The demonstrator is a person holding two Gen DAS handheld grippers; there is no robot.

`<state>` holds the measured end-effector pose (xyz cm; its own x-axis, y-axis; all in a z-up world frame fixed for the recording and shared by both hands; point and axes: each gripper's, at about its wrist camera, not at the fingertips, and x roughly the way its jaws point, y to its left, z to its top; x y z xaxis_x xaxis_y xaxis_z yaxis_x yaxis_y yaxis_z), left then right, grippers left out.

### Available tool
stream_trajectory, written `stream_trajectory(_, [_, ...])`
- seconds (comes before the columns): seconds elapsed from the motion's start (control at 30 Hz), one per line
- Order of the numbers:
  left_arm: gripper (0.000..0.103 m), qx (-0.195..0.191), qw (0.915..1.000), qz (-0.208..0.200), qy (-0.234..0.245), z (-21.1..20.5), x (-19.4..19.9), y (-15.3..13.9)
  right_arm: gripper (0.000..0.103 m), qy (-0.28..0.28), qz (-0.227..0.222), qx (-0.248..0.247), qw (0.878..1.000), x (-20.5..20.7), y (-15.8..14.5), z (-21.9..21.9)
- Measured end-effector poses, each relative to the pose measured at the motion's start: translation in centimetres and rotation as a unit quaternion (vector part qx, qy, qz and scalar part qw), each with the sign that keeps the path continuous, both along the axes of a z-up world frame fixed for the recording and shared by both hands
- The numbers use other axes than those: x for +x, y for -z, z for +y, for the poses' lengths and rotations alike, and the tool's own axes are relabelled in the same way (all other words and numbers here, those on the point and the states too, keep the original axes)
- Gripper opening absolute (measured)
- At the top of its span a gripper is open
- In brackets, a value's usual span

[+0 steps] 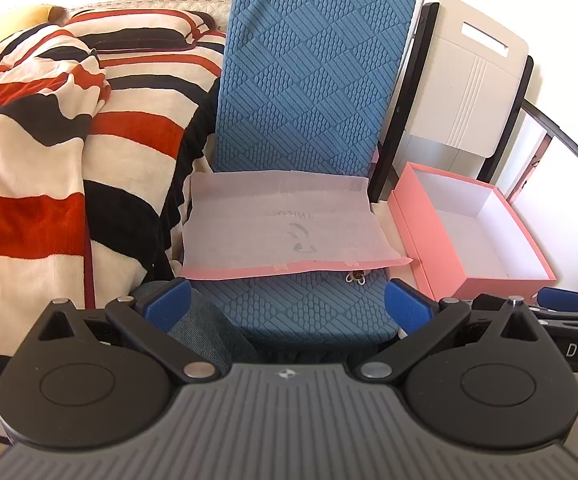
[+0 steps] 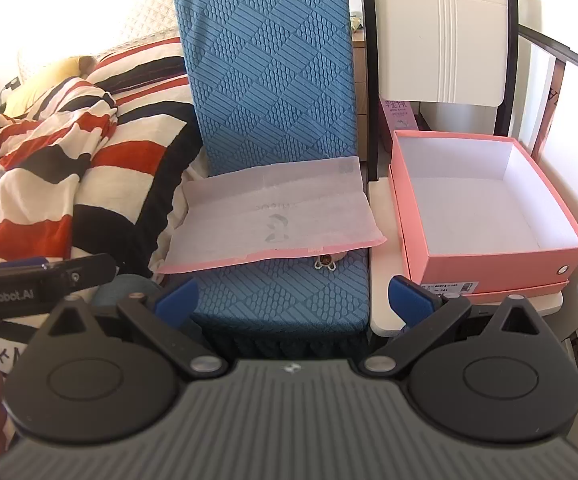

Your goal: Organize objects

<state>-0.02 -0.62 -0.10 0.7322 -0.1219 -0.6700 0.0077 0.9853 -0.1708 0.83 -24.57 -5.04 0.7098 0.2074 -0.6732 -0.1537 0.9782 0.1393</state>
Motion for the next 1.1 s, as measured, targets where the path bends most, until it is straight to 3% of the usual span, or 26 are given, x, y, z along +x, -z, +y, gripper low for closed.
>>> stream_trajectory(0.57, [0.103,-0.001,1.0,0.003,0.002,-0.3,-0.1,0.2,0.103,0.003,0.01,0.005,1.0,-0.1,0.1,-0.2])
stream_trajectory(0.8, [0.103,0.002,1.0,0.005,0.007,-0.6,-0.1,0.4,0.103,0.029,0.025,-0.001,0.999,0.0,0.8,-0.7])
stream_trajectory(1.1, [0.103,0.001,1.0,0.005,0.007,-0.8,-0.1,0.9,0.103,0.011,0.015,0.028,0.999,-0.2,0.7,-1.3])
